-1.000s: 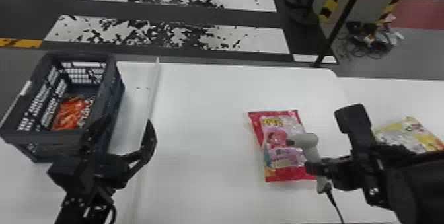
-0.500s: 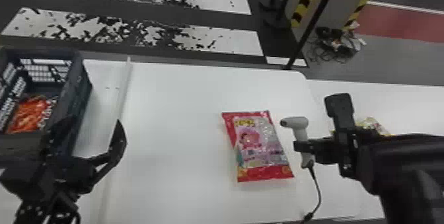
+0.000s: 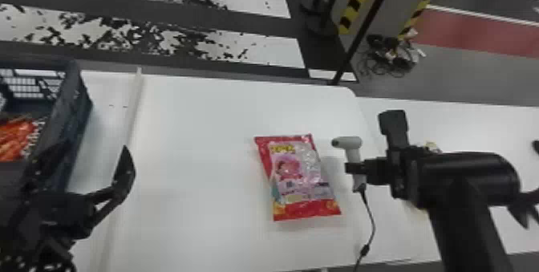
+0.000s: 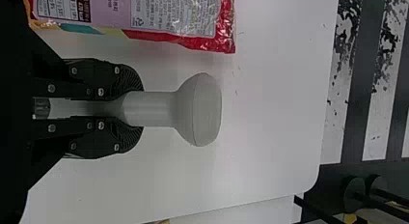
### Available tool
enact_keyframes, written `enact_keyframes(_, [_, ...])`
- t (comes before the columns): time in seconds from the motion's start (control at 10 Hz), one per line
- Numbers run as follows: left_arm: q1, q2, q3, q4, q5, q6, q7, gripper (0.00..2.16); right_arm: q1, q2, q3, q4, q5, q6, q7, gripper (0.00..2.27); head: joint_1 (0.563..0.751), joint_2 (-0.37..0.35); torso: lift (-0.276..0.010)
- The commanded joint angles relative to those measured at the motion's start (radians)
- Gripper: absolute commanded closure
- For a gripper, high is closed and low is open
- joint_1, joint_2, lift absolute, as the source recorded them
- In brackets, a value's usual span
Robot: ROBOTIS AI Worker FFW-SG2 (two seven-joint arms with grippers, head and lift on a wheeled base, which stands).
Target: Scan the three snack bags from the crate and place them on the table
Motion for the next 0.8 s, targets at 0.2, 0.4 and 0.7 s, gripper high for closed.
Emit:
enact_keyframes(0.2, [0.0,0.002,0.0,-0.001,0.0,0.0,0.0,0.04,-0.05,-0.017,0.008,0.131,-0.001,-0.075,0.0,2.19,0.695,-0.28,-0.062])
enact_keyframes(0.4, [0.0,0.002,-0.002,-0.003,-0.002,0.0,0.0,0.04,-0.062,-0.02,0.016,0.162,0.002,-0.075,0.003,1.97,0.695,-0.284,-0.062])
enact_keyframes(0.7, [0.003,0.003,-0.003,-0.004,-0.002,0.0,0.0,0.04,-0.065,-0.022,0.019,0.177,-0.001,-0.075,0.003,0.71,0.695,-0.289,-0.062])
